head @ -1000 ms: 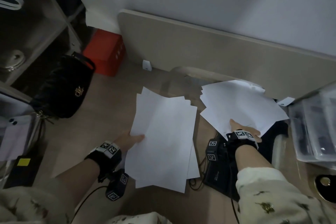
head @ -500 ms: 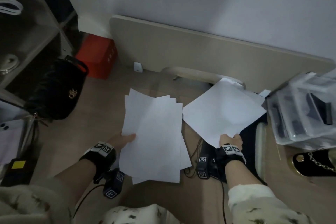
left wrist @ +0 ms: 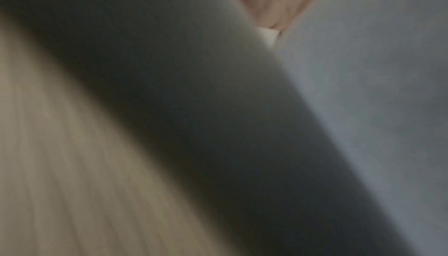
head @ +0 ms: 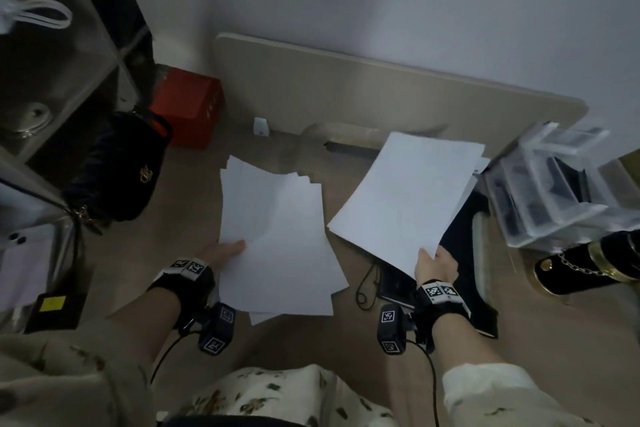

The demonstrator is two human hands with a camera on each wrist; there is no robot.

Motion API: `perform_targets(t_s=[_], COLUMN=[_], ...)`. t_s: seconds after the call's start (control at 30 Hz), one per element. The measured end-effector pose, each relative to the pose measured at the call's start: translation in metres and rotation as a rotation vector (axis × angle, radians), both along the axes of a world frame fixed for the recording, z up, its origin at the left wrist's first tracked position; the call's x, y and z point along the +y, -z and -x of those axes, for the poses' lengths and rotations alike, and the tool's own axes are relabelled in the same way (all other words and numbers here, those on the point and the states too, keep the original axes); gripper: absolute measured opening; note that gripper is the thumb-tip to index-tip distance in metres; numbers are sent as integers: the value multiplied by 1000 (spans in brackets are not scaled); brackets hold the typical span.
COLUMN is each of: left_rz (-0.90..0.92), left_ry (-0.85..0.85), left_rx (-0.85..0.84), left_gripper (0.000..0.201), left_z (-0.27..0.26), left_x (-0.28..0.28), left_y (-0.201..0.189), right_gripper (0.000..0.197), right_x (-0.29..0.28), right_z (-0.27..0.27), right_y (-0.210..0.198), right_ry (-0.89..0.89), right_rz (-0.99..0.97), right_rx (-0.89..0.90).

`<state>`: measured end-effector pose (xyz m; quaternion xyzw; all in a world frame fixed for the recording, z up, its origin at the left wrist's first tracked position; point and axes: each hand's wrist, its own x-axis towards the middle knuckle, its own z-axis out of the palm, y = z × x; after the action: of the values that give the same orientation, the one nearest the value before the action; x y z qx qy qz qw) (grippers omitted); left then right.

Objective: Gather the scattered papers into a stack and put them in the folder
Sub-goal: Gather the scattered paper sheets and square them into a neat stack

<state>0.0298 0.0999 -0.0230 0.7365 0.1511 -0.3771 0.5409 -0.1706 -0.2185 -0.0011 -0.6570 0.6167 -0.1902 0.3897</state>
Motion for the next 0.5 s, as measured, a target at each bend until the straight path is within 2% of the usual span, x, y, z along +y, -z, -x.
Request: perform_targets(t_s=[0.1, 0.23, 0.33, 0.43, 0.5], left_rz=[-11, 8, 25, 11, -36], left_ry=[39, 85, 100, 125, 151], left_rx=[15, 41, 46, 41, 21], left_gripper=[47, 44, 47, 53, 65], left_z=[1, 4, 7, 7, 6], left_x=[-2, -10, -16, -19, -20], left_y=[1, -2, -3, -2, -2], right_gripper=[22, 10, 6, 12, 14], right_x=[1, 2, 13, 24, 31], right_z=[-5, -18, -25, -30, -33], right_y=[-5, -1, 0, 6, 15], right_ry=[-12, -147, -328, -473, -540], right_rz=[74, -28, -126, -212, -265], right_rx=[-141, -265, -247, -177, -93])
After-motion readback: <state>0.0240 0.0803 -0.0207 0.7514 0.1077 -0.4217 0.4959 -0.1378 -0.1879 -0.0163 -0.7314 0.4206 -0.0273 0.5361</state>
